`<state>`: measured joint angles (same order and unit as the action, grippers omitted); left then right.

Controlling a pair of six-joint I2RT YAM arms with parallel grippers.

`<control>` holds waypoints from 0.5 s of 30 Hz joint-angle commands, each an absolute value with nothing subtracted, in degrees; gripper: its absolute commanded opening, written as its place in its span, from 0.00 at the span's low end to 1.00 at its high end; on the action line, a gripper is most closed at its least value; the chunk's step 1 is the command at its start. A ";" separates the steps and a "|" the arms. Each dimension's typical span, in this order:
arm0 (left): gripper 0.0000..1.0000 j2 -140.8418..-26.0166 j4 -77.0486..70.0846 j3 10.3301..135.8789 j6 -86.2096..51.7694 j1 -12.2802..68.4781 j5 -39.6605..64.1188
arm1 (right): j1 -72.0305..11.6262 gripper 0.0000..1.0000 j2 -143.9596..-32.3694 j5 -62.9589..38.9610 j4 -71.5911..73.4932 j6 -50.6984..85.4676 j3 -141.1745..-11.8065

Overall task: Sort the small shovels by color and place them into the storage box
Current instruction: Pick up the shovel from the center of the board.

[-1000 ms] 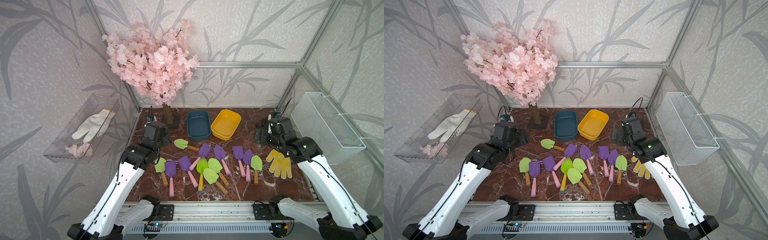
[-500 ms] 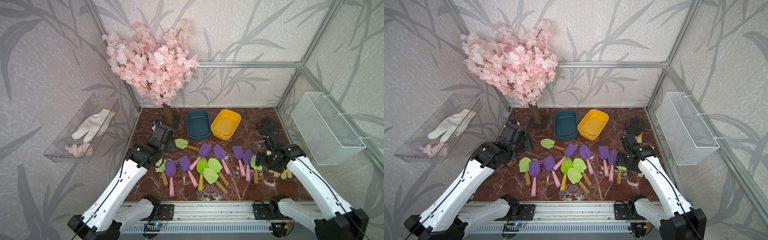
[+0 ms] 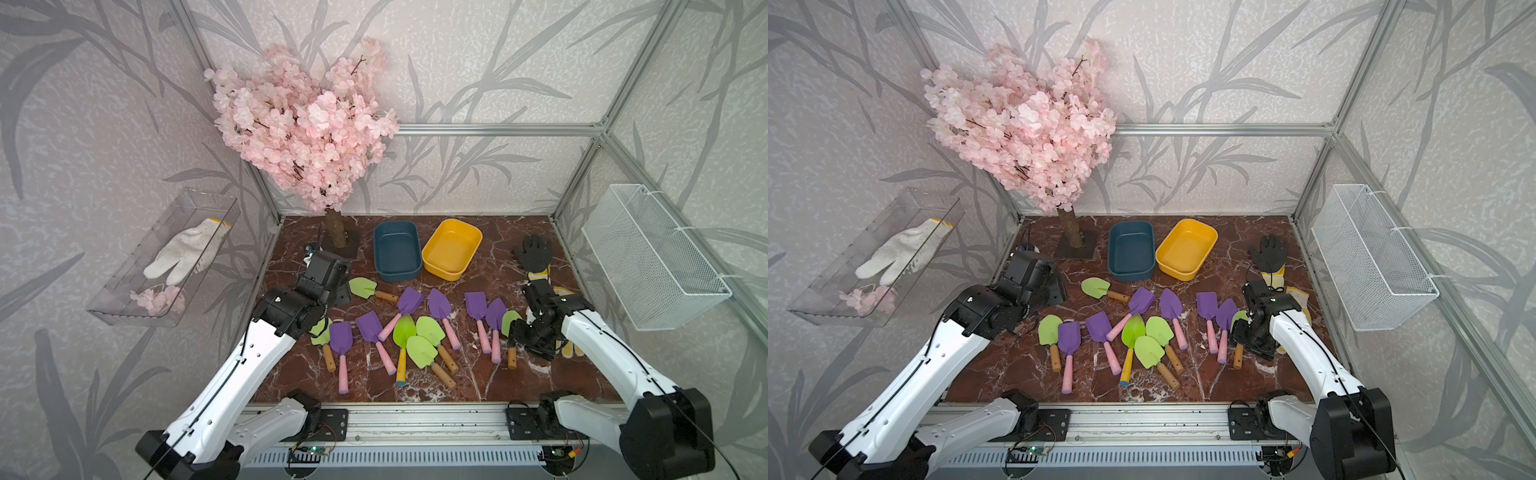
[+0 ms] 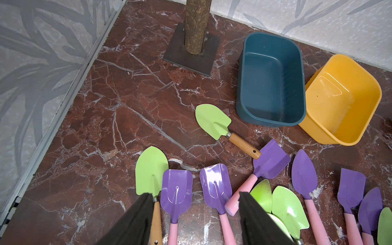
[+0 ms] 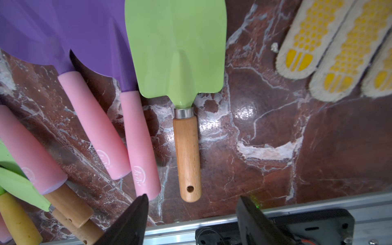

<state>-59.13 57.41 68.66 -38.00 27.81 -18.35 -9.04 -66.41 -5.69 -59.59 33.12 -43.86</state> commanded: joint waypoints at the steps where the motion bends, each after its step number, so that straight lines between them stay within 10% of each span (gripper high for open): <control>1: 0.67 -59.08 57.25 67.21 -38.86 28.10 -16.80 | -8.47 0.62 -67.51 -6.77 -58.16 33.44 -42.93; 4: 0.67 -58.97 56.34 66.78 -38.52 28.11 -16.69 | -8.09 0.45 -68.41 -6.55 -57.37 33.75 -42.23; 15: 0.68 -60.33 56.35 67.49 -37.68 28.08 -16.71 | -7.29 0.49 -71.56 -5.90 -55.24 33.84 -41.08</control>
